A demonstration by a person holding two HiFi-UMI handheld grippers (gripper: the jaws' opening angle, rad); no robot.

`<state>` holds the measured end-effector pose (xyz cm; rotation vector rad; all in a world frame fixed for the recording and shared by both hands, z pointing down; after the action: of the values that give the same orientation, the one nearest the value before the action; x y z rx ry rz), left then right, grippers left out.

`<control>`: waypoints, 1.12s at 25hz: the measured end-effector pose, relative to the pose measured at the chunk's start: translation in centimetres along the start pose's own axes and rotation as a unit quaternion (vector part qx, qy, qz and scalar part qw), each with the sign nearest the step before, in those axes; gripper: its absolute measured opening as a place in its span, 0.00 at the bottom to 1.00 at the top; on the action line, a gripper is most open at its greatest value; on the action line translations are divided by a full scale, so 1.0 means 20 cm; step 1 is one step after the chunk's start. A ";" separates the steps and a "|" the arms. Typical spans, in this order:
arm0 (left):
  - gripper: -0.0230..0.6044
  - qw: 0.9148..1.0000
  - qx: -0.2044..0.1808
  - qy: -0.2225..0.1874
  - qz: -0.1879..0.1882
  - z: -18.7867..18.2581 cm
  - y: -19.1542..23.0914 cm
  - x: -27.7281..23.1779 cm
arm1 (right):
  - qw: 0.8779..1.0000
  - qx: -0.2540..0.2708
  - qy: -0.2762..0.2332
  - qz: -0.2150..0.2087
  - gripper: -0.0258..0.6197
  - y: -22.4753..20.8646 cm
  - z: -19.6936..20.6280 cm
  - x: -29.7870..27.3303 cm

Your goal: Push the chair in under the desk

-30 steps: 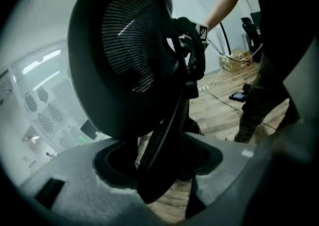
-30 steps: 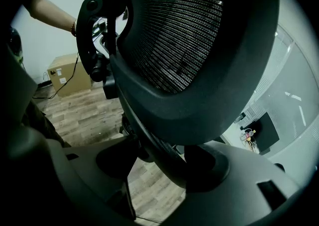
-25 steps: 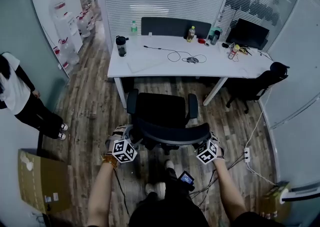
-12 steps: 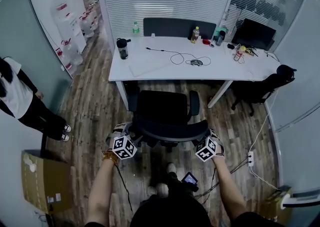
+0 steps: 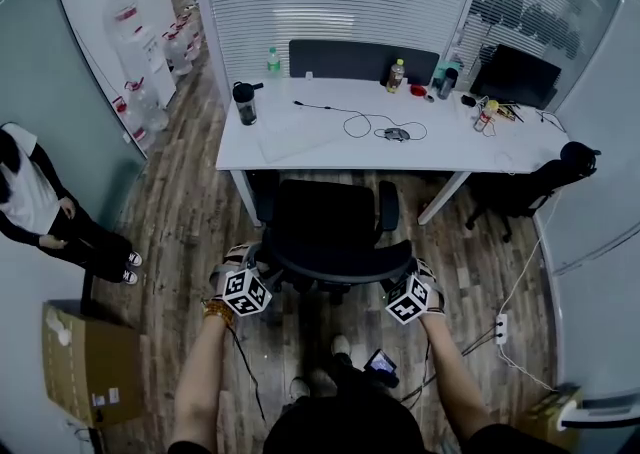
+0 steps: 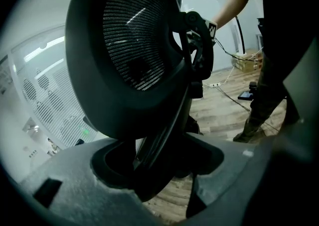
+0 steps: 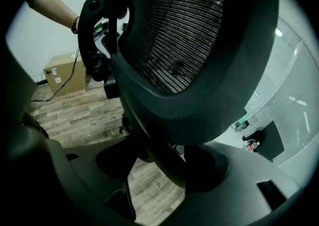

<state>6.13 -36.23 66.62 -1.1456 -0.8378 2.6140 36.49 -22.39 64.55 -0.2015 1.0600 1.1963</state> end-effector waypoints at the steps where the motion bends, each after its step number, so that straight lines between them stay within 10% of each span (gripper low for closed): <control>1: 0.50 1.000 0.002 0.002 0.000 0.00 0.02 -0.02 | 1.000 0.001 0.000 -0.001 0.49 -0.02 -0.01 -0.02; 28: 0.51 0.998 0.038 0.040 -0.020 -0.10 0.34 -0.40 | 0.999 0.030 -0.018 -0.014 0.49 -0.52 -0.08 -0.33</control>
<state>13.55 -43.93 66.71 -1.1927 -0.7299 2.5269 44.42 -32.02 64.60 -0.1476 1.0579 1.1374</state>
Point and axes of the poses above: the fingertips, and each gripper's own axes: x backward along the fingers, y to its left, z out of its underside, the point moved 8 cm from there along x, backward along the fingers, and after that the axes turned 6 degrees about -x, right-handed, at the moved point
